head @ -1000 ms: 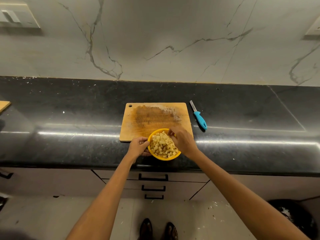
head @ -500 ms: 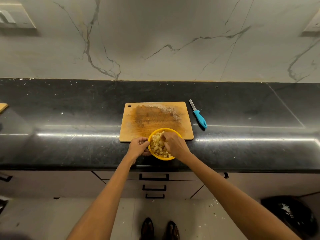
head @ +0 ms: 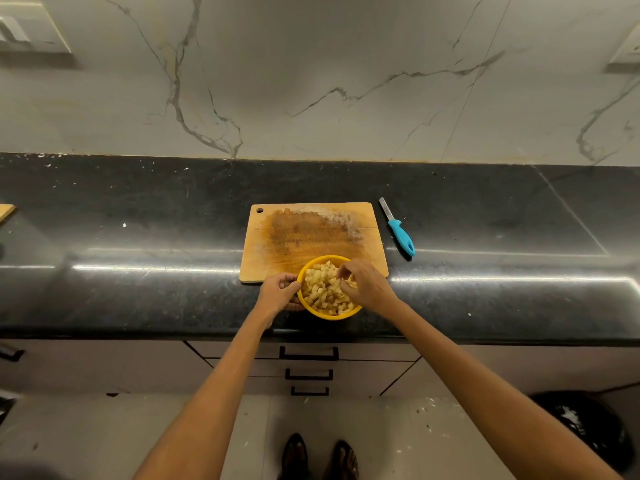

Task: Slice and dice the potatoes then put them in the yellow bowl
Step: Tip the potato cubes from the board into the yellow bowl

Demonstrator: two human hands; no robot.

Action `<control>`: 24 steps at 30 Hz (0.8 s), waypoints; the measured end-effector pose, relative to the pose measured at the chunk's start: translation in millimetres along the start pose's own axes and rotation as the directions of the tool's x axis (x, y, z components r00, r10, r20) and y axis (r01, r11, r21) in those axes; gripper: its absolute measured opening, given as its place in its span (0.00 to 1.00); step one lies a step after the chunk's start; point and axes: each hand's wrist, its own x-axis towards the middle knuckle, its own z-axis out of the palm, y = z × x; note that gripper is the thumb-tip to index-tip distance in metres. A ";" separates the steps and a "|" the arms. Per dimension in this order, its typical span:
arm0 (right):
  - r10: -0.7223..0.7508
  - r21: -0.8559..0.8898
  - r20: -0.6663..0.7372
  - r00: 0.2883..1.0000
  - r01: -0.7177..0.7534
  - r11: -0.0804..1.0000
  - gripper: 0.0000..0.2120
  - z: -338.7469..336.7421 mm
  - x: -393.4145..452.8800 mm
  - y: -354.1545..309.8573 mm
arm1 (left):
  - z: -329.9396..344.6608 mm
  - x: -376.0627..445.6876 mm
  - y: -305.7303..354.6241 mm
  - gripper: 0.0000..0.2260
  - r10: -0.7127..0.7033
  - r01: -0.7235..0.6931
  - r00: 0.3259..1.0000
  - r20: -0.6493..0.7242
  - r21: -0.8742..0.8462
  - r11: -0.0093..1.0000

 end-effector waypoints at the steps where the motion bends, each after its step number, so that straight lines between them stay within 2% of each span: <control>1: -0.005 0.005 -0.008 1.000 0.005 1.000 0.02 -1.0 -0.8 0.2 | 0.1 0.0 0.1 0.07 0.000 0.000 1.000 -0.001 0.001 1.000; 10: 0.012 0.087 -0.022 1.000 -0.010 0.996 0.03 -4.6 -1.3 -0.4 | 0.1 -1.3 1.0 0.06 0.005 -0.005 1.000 -0.002 -0.002 1.000; 14: -0.026 0.012 -0.032 0.999 0.026 1.000 0.06 -6.8 -2.2 -2.0 | -0.3 -1.8 1.0 0.06 0.007 -0.007 1.000 -0.005 -0.011 1.000; 17: -0.030 -0.108 0.115 0.993 0.042 0.993 0.07 -4.3 1.5 -9.4 | -0.3 -1.8 1.2 0.05 0.009 -0.009 1.000 0.000 -0.007 1.000; 18: -0.022 -0.125 0.126 0.992 0.038 0.991 0.07 -3.2 3.8 -10.1 | -0.1 -1.7 1.6 0.05 0.010 -0.010 1.000 0.002 -0.004 1.000; 21: 0.008 -0.124 0.084 0.996 0.002 0.992 0.05 -2.9 8.4 -9.5 | -0.6 -1.6 2.2 0.06 0.010 -0.010 1.000 0.003 0.007 1.000; 24: 0.021 -0.123 0.104 0.994 -0.008 0.992 0.05 -3.0 9.9 -9.2 | -0.7 -1.1 1.7 0.06 0.010 -0.010 1.000 0.009 0.007 1.000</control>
